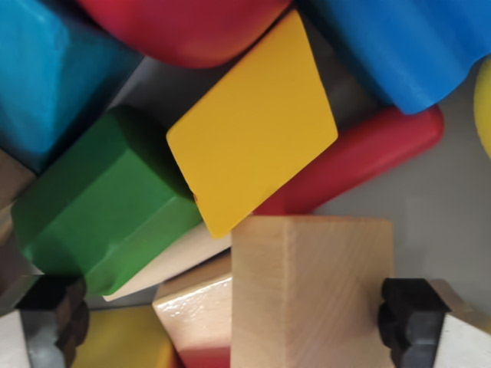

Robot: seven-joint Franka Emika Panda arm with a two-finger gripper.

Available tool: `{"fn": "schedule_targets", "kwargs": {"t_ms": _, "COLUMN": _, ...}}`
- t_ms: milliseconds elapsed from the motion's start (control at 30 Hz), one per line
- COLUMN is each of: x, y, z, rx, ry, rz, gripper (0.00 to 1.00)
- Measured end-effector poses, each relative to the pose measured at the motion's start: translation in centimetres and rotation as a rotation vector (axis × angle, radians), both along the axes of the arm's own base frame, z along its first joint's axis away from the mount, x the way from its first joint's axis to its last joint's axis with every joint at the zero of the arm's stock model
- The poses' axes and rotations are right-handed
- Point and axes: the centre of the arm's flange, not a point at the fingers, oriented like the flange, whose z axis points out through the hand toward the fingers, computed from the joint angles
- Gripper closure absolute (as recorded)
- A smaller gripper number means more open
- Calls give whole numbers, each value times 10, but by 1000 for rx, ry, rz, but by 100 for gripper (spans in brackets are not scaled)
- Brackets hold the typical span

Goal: Pick an object from the bin

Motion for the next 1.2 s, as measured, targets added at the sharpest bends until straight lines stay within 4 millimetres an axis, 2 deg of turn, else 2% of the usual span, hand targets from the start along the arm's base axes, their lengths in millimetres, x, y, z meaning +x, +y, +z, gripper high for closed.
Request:
{"fn": "schedule_targets", "kwargs": {"t_ms": 200, "x": 0, "y": 1, "z": -1, "rx": 1, "ry": 1, "rz": 1, "gripper": 100}}
{"fn": "schedule_targets", "kwargs": {"t_ms": 400, "x": -4, "y": 0, "z": -10, "rx": 2, "ry": 21, "rz": -1, "gripper": 100}}
{"fn": "schedule_targets", "kwargs": {"t_ms": 967, "x": -3, "y": 0, "z": -9, "rx": 2, "ry": 18, "rz": -1, "gripper": 100}}
{"fn": "schedule_targets", "kwargs": {"t_ms": 1200, "x": -3, "y": 0, "z": 1, "rx": 3, "ry": 15, "rz": -1, "gripper": 100}}
